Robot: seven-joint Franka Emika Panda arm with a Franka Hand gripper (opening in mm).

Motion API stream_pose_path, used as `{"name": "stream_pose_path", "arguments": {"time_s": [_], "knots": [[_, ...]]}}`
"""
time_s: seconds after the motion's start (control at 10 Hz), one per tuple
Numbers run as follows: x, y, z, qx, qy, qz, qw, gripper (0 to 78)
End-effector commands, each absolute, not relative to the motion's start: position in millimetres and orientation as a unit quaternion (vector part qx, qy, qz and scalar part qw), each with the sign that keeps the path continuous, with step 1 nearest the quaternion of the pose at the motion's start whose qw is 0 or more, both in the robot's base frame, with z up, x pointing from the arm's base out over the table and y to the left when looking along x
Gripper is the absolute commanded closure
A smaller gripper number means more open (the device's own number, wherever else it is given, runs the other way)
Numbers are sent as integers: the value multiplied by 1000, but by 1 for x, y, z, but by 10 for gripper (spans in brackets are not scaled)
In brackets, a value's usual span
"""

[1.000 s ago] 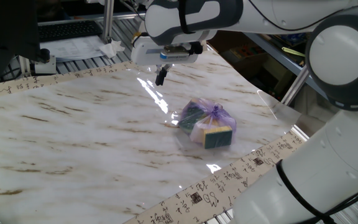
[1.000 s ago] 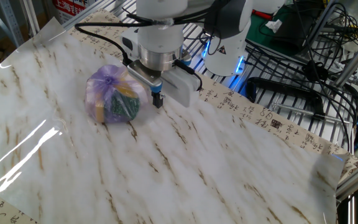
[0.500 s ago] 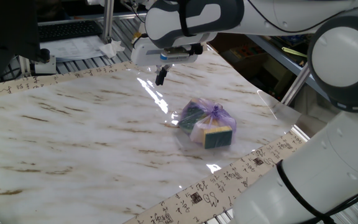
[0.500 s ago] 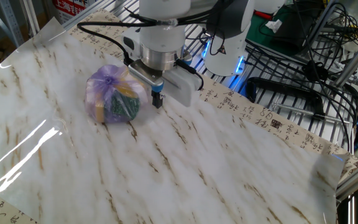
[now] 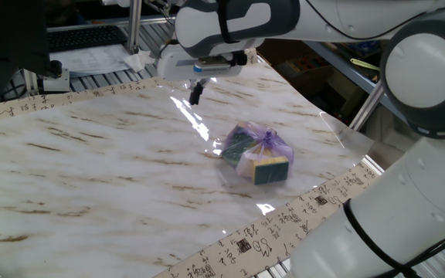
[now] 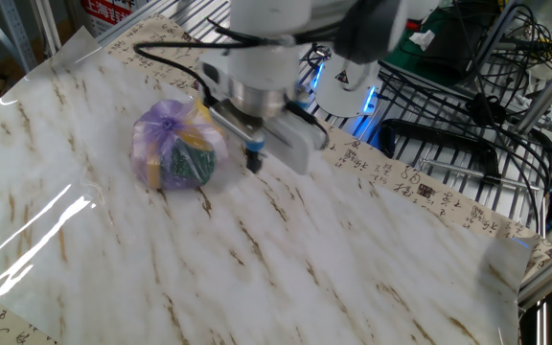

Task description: Pick up a bag of things

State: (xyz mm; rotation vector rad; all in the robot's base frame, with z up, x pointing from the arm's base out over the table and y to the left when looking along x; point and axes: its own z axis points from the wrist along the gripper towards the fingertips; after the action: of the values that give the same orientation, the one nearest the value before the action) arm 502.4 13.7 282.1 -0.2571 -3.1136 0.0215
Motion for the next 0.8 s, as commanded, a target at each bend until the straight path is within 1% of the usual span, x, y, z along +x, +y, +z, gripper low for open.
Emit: {"name": "stream_pose_path", "arguments": {"time_s": [0.1,0.2,0.5,0.8], "knots": [[514,30,270,-102,-995,12,0,776],[518,23,262,-96,-995,13,-5,776],[526,-17,262,-56,-998,14,-6,776],[524,-25,263,-55,-998,11,-8,776]]}}
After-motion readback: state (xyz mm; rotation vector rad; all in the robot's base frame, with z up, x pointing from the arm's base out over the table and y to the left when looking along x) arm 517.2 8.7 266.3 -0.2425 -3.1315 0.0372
